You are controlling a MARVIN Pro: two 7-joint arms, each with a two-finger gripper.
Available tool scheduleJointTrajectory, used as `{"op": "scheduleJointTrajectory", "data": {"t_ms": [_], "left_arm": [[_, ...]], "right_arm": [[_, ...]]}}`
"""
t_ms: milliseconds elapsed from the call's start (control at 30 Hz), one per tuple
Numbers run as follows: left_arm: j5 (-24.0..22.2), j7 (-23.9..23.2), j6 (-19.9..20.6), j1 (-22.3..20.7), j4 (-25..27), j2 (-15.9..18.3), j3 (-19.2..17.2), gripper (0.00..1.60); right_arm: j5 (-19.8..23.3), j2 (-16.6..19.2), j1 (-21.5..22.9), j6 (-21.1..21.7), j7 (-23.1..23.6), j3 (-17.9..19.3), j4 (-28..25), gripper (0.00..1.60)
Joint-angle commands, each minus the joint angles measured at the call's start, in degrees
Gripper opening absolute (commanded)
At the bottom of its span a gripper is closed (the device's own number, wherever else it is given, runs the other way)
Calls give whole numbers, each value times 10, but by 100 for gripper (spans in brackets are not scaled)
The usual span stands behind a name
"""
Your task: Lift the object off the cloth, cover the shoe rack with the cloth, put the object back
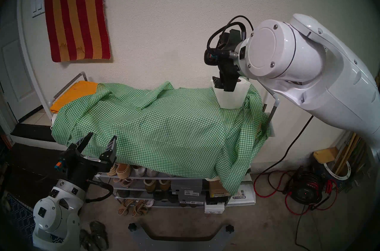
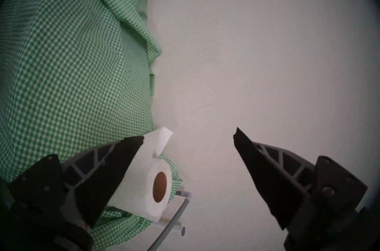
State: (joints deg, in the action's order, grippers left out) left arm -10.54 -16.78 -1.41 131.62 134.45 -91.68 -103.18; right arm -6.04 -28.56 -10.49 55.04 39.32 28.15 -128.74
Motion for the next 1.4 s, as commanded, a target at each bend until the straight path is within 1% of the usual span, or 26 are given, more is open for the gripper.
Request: {"op": "scheduleJointTrajectory", "data": {"t_ms": [0, 133, 233, 433, 667, 1033, 1367], "left_arm": [[0, 1, 0, 0, 0, 0, -1, 160], [0, 1, 0, 0, 0, 0, -1, 160], [0, 1, 0, 0, 0, 0, -1, 160], [0, 0, 0, 0, 0, 0, -1, 160], [0, 0, 0, 0, 0, -1, -1, 160], [0, 0, 0, 0, 0, -1, -1, 160], [0, -1, 0, 0, 0, -1, -1, 160]], "right_arm": [[-2, 12, -22, 0, -40, 13, -9, 160], [-2, 27, -46, 0, -63, 12, 0, 160], [-1, 32, -56, 0, -69, 8, 3, 160], [4, 46, -100, 0, -90, -13, 12, 160], [12, 66, -130, 0, -114, -25, 24, 160], [27, 84, -158, 0, -155, -27, 29, 160], [44, 88, -181, 0, -187, -24, 27, 160]]}}
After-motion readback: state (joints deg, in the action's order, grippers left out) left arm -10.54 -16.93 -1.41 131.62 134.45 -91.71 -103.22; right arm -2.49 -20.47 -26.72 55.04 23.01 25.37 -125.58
